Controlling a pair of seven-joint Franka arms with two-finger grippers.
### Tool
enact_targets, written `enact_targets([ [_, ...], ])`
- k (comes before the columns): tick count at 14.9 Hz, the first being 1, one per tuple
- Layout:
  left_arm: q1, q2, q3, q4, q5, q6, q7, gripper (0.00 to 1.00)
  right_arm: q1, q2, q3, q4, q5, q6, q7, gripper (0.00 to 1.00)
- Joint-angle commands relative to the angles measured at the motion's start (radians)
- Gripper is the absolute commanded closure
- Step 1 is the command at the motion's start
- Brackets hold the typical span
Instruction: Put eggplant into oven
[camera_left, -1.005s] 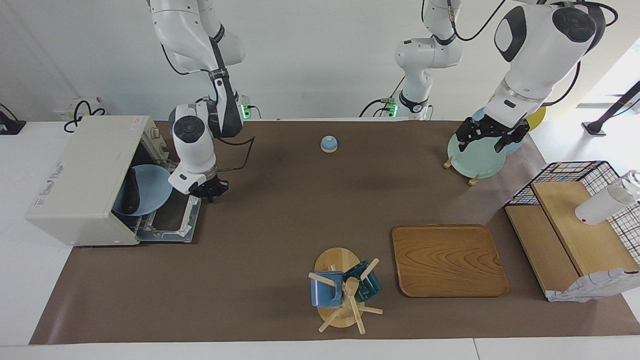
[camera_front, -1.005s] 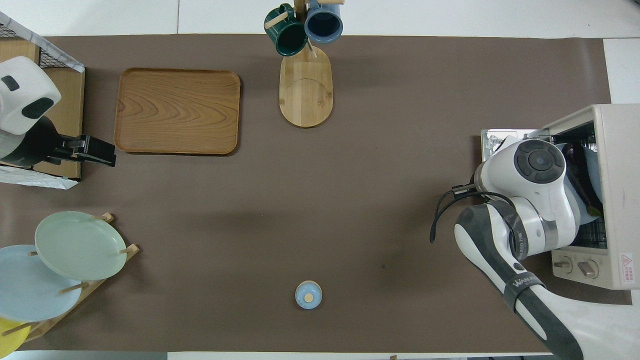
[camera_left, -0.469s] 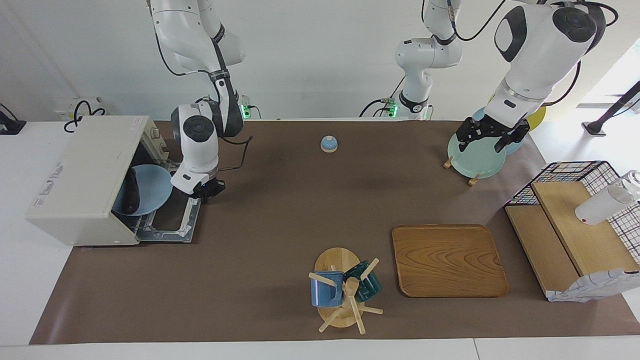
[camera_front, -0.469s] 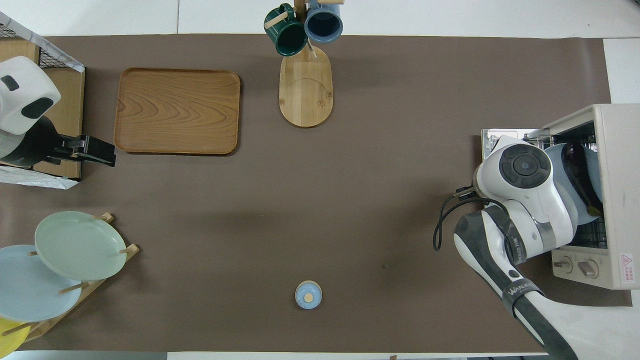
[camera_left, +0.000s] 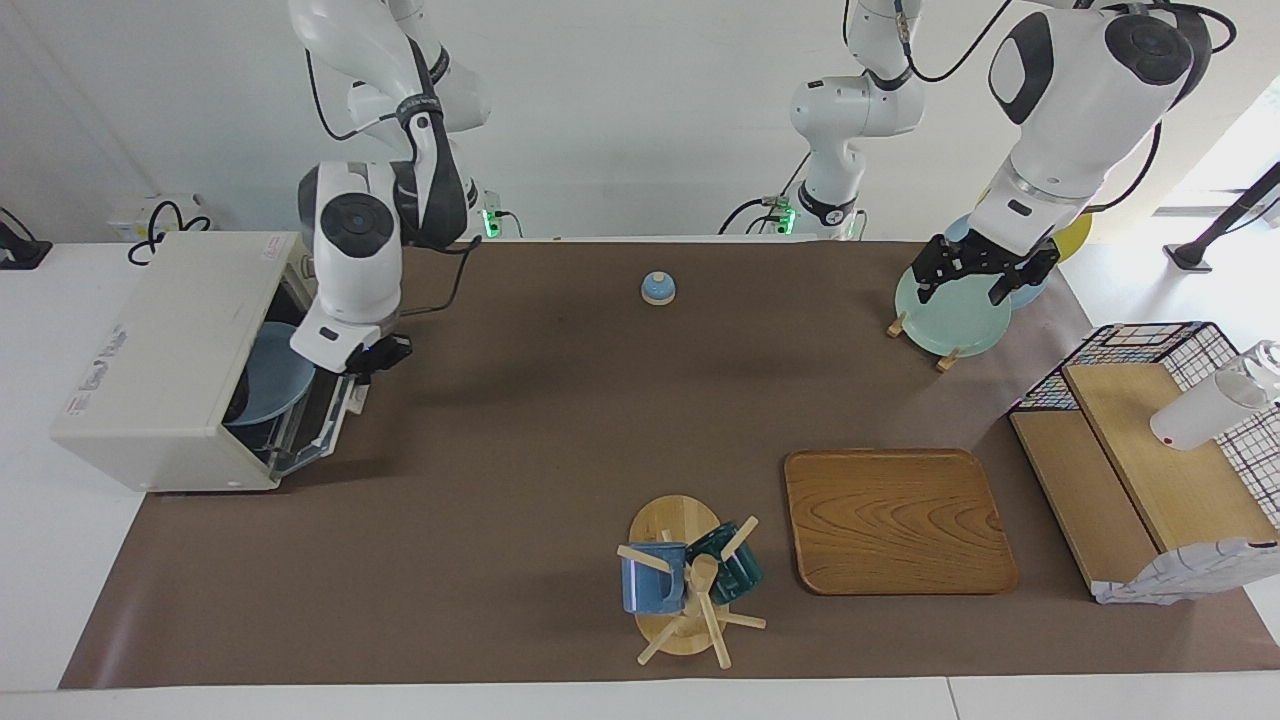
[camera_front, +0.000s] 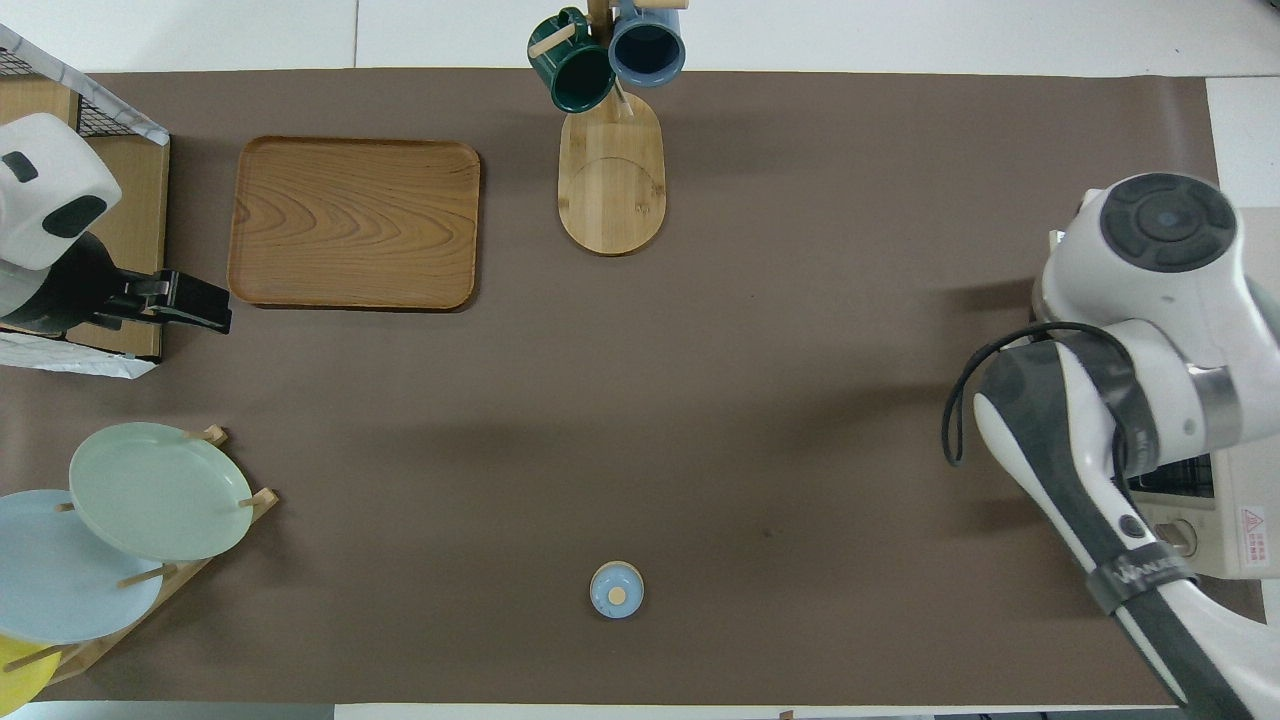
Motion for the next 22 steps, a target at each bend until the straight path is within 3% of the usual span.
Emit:
enact_targets([
  [1,0.005,-0.025,0.000,-0.023,0.014,0.015,0.005,0.00,-0.073,-0.050,-0.007,0.012,0.015,-0.045,-0.103,1.00],
  [6,0.005,-0.025,0.000,-0.023,0.013,0.015,0.005,0.00,-0.103,-0.101,-0.007,0.015,0.022,-0.108,-0.168,1.00],
  [9,0.005,-0.025,0.000,-0.023,0.013,0.015,0.005,0.00,-0.093,-0.130,-0.003,0.106,0.189,-0.221,-0.159,0.97],
  [11,0.005,-0.025,0.000,-0.023,0.013,0.015,0.005,0.00,-0.093,-0.121,-0.003,0.179,0.286,-0.284,-0.150,0.72],
  [12,0.005,-0.025,0.000,-0.023,0.013,0.015,0.005,0.00,-0.098,-0.118,-0.001,0.201,0.292,-0.294,-0.150,0.42],
  [13,0.005,-0.025,0.000,-0.023,0.013,0.013,0.005,0.00,-0.104,-0.118,-0.003,0.204,0.292,-0.292,-0.148,0.00],
  [22,0.005,-0.025,0.000,-0.023,0.014,0.015,0.005,0.00,-0.096,-0.131,0.000,0.215,0.291,-0.349,-0.125,0.00],
])
